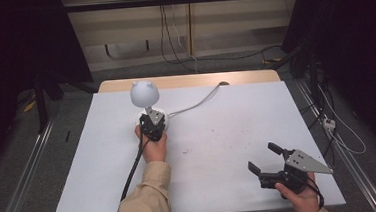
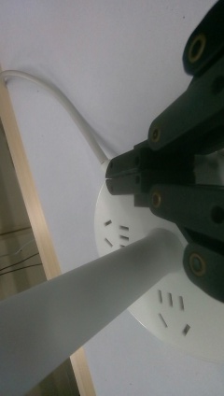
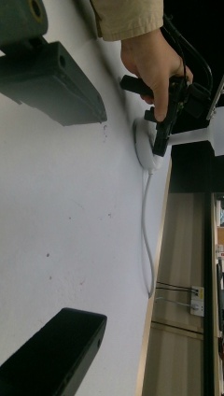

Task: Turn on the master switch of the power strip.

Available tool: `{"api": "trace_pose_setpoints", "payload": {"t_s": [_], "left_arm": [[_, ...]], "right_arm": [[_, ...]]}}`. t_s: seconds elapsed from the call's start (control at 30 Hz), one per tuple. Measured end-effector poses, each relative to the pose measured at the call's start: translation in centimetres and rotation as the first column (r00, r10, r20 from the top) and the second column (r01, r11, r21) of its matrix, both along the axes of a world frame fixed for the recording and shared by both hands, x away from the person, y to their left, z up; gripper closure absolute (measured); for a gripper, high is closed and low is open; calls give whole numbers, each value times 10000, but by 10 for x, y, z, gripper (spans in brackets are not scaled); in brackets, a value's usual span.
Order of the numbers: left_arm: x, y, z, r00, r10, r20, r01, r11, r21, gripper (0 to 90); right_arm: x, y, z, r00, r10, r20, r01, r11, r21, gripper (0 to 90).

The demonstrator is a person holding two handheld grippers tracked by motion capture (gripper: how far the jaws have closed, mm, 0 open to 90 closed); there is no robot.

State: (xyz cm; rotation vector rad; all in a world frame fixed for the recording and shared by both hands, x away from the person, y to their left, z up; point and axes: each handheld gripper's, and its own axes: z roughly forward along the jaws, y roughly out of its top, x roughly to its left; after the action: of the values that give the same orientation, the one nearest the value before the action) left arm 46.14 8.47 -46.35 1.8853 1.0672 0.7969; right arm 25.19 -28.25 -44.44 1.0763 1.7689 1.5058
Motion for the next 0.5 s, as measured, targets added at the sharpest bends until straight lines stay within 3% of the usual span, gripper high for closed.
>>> {"api": "trace_pose_setpoints", "payload": {"t_s": [0.3, 0.37, 0.4, 0.43, 0.5], "left_arm": [[-1, -2, 0, 9999, 93, -56, -93, 9999, -68, 900], [0, 2, 1, 9997, 111, -202, -123, 9983, -564, 900], [0, 3, 1, 9992, 194, -339, -228, 9945, -1020, 900], [-1, 4, 2, 9993, 193, -327, -229, 9935, -1114, 900], [-2, 6, 5, 9992, 210, -337, -233, 9973, -689, 900]], "right_arm": [[0, 0, 0, 10000, 49, 2, -49, 10000, -7, 36], [0, -1, 0, 10000, 29, -8, -29, 10000, 21, 36], [0, -1, 0, 10000, 4, -15, -4, 10000, 47, 36], [0, -1, 0, 10000, -3, -8, 3, 10000, 64, 36], [1, -2, 0, 10000, -24, 3, 24, 10000, 61, 35]]}}
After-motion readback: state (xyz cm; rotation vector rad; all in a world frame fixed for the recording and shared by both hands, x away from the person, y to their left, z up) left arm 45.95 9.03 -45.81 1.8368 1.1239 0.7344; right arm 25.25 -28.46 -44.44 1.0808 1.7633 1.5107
